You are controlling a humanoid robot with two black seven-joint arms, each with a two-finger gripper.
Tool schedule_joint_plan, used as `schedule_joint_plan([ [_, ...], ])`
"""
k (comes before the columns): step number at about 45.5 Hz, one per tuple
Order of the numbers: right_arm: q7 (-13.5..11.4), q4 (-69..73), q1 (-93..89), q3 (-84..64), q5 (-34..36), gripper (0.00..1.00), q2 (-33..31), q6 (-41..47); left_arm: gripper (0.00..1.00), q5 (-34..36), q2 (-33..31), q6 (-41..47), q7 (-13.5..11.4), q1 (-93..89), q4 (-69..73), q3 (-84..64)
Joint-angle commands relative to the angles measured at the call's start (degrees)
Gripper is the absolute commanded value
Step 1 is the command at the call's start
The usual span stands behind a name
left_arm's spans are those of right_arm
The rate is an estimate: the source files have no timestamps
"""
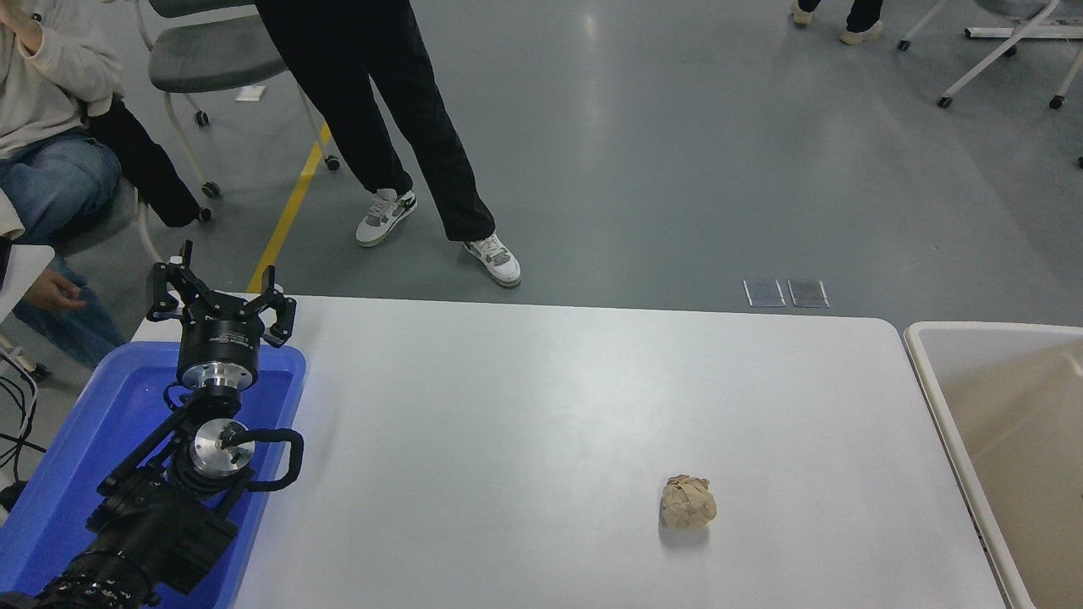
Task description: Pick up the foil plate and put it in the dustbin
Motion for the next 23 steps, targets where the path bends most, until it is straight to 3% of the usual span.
schedule_joint_plan([
  [1, -0.10, 14.70, 5.26, 0.08, -4.24, 1.00, -9.71, 3.39, 0.99, -0.02, -0.05, 0.00, 0.00, 0.00, 0.00, 0.00],
  [6, -0.10, 34.48, 9.92, 0.52, -5.73, 1.00, -20.43, 2.33, 0.99, -0.02, 0.03, 0.00, 0.00, 0.00, 0.00, 0.00],
  [10, -0.45, 45.30, 14.13, 0.79, -7.58, 1.00, -25.45, 0.76, 0.99, -0.02, 0.04, 0.00, 0.00, 0.00, 0.00, 0.00],
  [17, -1.15, 53.93, 20.38, 0.17, -13.29, 1.00, -28.27, -2.15, 0.99, -0.02, -0.05, 0.00, 0.00, 0.00, 0.00, 0.00],
  [23, -3.26, 59.12, 23.55, -0.18, -19.00, 1.00, -29.94, -2.06, 0.99, -0.02, -0.05, 0.00, 0.00, 0.00, 0.00, 0.00],
])
